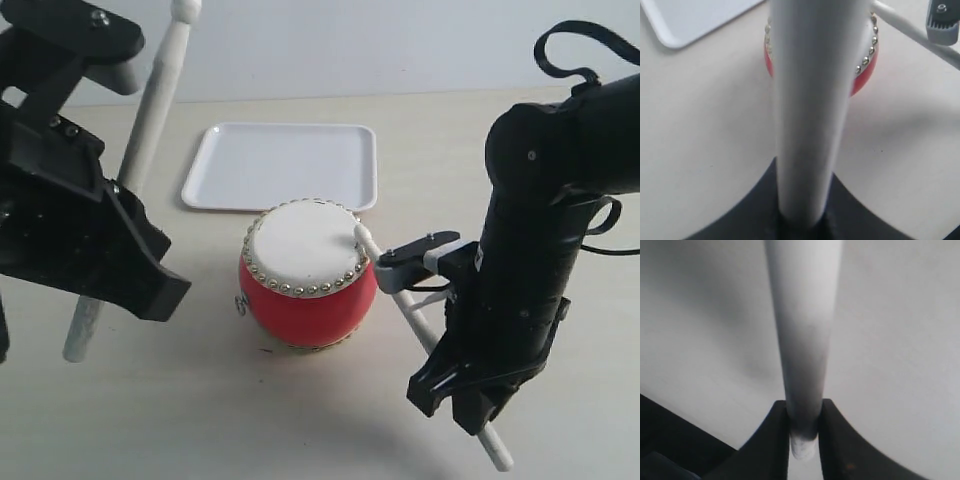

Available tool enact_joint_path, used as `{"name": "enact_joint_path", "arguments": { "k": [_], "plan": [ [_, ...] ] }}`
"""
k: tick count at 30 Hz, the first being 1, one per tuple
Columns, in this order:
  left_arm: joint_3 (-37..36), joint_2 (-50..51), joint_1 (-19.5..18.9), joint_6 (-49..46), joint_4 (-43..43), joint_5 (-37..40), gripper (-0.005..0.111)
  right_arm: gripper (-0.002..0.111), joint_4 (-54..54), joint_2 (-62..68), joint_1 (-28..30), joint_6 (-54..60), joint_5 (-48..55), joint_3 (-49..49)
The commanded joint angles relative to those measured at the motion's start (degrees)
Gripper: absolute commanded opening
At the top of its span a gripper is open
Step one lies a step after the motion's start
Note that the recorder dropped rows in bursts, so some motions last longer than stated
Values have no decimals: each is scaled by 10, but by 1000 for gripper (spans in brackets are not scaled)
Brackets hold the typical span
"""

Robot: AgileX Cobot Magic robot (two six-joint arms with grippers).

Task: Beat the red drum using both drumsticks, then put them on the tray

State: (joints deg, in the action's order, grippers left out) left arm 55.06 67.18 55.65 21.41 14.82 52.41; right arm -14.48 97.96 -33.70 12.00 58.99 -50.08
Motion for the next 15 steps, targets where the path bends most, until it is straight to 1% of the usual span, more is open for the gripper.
{"name": "enact_joint_path", "arguments": {
  "k": [1, 7, 10, 13, 15],
  "plan": [
    [2, -13, 3, 0, 19, 0, 0, 0, 2, -59, 0, -1, 53, -30],
    [-4, -11, 3, 2, 39, -48, 0, 0, 4, -173, 0, -3, 70, -64],
    [-4, -11, 3, 15, 61, -62, 0, 0, 29, -211, 0, -3, 58, -85],
    [-4, -11, 3, 68, 136, -62, 0, 0, 91, -225, 1, -34, 43, -109],
    [-4, -11, 3, 132, 207, -52, 0, 0, 145, -224, 4, -60, 34, -124]
  ]
}}
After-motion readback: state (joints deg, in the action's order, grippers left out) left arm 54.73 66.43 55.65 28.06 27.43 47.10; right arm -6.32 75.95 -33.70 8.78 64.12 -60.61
